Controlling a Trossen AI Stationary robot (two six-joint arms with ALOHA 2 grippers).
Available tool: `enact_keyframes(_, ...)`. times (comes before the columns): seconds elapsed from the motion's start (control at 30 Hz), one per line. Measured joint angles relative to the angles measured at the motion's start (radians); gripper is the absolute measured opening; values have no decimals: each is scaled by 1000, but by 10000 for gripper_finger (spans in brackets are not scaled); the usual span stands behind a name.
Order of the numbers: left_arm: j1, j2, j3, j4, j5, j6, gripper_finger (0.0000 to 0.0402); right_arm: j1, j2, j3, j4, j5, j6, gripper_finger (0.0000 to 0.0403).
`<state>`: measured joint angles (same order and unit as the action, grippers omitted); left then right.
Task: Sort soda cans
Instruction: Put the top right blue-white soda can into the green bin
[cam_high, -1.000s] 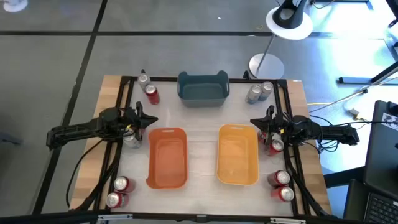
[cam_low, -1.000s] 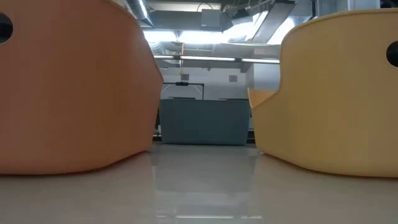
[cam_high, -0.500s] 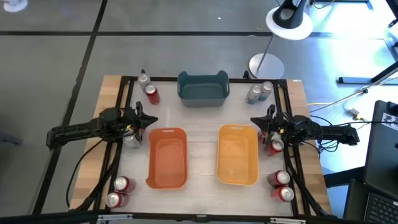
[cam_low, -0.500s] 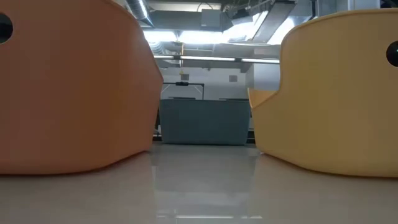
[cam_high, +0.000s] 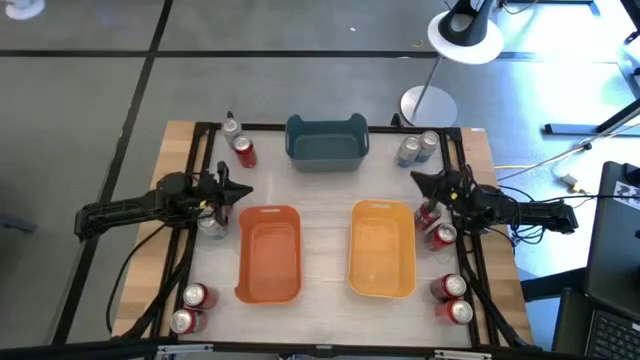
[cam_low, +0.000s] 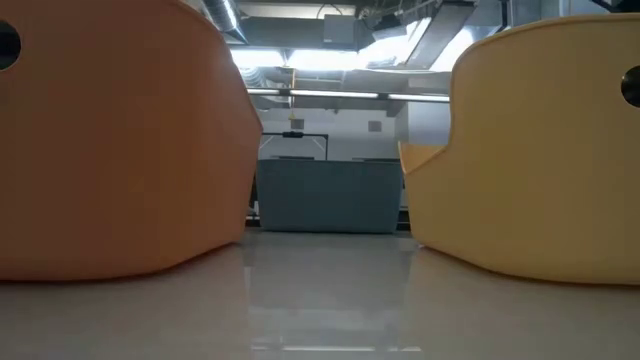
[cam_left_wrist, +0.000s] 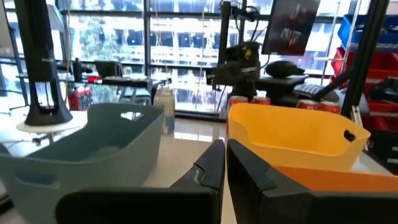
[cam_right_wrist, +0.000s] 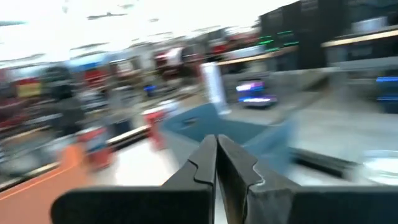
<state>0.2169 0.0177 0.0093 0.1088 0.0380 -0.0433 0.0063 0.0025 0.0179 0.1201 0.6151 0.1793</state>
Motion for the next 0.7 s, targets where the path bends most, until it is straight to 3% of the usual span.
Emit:
enact_keyframes(0.23,1,0,0,3,-7,-52,11,0,42,144,-101,238,-79,12)
enact_keyframes(0.3,1,0,0,4,-66,-70,11,0,66,196,-133,289,-90,12)
enact_keyframes(0.43,1,0,0,5,-171,-180,11,0,121,301,-257,340,-73,12)
enact_keyframes(0.7,1,0,0,7,-302,-189,11,-2,286,446,-355,396,-80,12)
